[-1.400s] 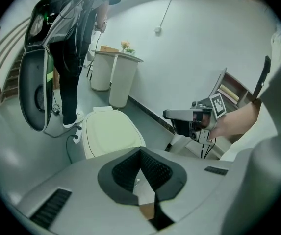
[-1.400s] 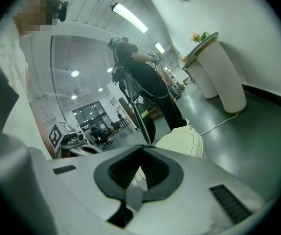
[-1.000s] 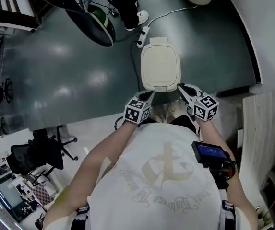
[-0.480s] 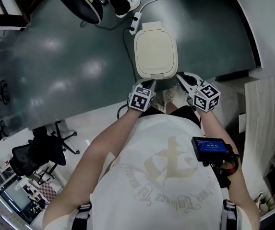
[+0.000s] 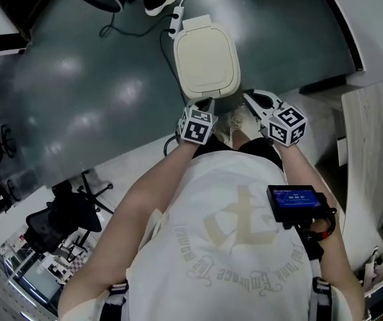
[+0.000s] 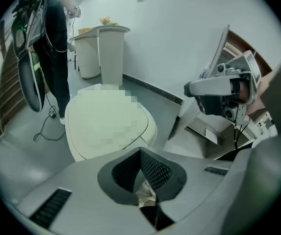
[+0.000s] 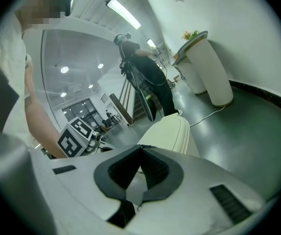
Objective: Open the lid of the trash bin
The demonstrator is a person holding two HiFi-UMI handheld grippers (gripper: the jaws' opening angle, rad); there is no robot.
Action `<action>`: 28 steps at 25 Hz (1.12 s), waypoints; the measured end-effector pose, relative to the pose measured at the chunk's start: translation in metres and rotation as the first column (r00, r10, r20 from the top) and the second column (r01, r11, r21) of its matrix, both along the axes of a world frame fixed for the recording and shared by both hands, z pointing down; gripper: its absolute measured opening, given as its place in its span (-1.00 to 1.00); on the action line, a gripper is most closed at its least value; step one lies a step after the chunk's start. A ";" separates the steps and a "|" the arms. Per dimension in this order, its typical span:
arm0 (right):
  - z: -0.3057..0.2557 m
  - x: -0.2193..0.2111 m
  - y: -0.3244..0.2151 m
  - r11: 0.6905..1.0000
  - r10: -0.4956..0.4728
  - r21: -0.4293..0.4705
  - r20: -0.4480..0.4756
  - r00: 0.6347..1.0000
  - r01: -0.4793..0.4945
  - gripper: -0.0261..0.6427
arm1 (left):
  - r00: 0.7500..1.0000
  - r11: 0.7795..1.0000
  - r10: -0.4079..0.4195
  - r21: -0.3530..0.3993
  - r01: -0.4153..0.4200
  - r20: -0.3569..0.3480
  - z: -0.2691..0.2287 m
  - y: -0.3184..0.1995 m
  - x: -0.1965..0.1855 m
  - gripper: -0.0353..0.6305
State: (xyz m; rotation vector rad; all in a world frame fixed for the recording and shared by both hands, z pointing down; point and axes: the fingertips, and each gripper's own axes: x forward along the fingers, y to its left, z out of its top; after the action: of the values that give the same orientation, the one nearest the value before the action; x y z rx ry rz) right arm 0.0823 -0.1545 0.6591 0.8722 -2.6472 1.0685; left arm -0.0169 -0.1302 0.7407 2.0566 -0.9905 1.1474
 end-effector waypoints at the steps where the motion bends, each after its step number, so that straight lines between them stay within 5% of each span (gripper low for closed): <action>1: 0.001 0.003 -0.001 1.000 0.011 -0.001 -0.001 1.000 -0.011 -0.90 | 1.000 1.000 0.002 -0.003 -0.002 0.008 0.003 -0.002 0.000 -0.85; 19: 0.014 0.030 0.008 0.994 0.106 -0.036 -0.020 0.994 -0.106 -0.91 | 0.997 0.997 0.026 -0.070 -0.020 0.074 0.034 -0.008 -0.011 -0.85; 28: 0.010 0.026 0.002 0.995 0.092 -0.033 -0.018 0.996 -0.093 -0.91 | 0.994 0.997 0.062 -0.044 -0.058 0.090 0.030 -0.004 -0.007 -0.85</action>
State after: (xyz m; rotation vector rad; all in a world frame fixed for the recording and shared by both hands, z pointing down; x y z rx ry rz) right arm 0.1083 -0.1527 0.6686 1.0015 -2.5898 1.1186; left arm -0.0243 -0.1345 0.7703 2.0292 -0.9449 1.2928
